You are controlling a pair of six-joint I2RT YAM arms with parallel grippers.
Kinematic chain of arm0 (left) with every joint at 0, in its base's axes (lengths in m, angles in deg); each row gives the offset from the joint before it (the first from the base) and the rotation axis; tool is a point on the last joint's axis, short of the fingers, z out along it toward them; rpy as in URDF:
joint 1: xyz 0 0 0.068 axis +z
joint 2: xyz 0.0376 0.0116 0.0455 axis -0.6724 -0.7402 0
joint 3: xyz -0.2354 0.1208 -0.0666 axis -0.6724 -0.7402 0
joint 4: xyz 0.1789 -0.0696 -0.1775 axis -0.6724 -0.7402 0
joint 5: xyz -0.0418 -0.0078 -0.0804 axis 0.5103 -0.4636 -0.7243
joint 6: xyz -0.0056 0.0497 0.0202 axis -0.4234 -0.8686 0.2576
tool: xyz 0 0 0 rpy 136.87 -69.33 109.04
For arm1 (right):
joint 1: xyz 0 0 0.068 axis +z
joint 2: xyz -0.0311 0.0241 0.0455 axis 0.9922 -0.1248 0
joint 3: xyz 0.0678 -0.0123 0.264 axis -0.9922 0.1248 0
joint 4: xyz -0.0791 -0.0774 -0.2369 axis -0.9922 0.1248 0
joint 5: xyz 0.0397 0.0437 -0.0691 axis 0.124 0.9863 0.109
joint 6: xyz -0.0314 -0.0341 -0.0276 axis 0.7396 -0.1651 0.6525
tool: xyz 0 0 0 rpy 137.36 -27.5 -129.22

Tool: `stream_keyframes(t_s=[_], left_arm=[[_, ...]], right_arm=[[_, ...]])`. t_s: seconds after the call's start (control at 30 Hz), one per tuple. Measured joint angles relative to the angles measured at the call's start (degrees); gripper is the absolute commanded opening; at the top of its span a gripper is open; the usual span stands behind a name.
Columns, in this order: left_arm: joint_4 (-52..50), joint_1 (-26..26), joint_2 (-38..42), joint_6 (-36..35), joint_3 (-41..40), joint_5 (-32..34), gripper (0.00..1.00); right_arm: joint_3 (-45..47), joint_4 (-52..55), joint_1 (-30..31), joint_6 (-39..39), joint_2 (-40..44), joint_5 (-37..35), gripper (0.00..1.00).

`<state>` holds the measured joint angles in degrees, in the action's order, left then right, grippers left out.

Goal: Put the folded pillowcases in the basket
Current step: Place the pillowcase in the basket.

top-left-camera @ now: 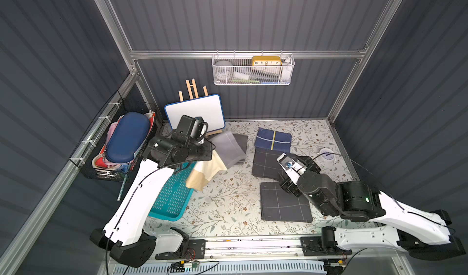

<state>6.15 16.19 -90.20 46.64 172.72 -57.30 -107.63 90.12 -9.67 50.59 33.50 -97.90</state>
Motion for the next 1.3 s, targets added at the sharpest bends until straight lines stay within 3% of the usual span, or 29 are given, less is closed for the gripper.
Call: stream_keyframes(t_s=[0.17,0.37,0.7,1.13,1.3], left_arm=[[-2.4,6.7,0.0,-0.2,0.0,5.0,0.00],[-3.4,8.9,-0.8,-0.6,0.0,8.4,0.00],[-3.3,9.6,-0.8,-2.7,-5.2,11.4,0.00],[-2.8,9.6,-0.6,-7.3,-4.4,19.9,0.00],[-1.4,9.7,-0.6,-9.4,-4.5,20.3,0.00]], right_arm=[[1.5,-0.3,0.0,-1.9,1.7,0.4,0.88],[3.8,-0.4,0.0,-3.5,4.9,1.0,0.89],[6.1,-0.3,0.0,-5.0,6.7,1.6,0.90],[6.7,-0.3,0.0,-6.4,5.6,2.4,0.91],[6.7,-0.3,0.0,-6.5,5.4,2.4,0.91]])
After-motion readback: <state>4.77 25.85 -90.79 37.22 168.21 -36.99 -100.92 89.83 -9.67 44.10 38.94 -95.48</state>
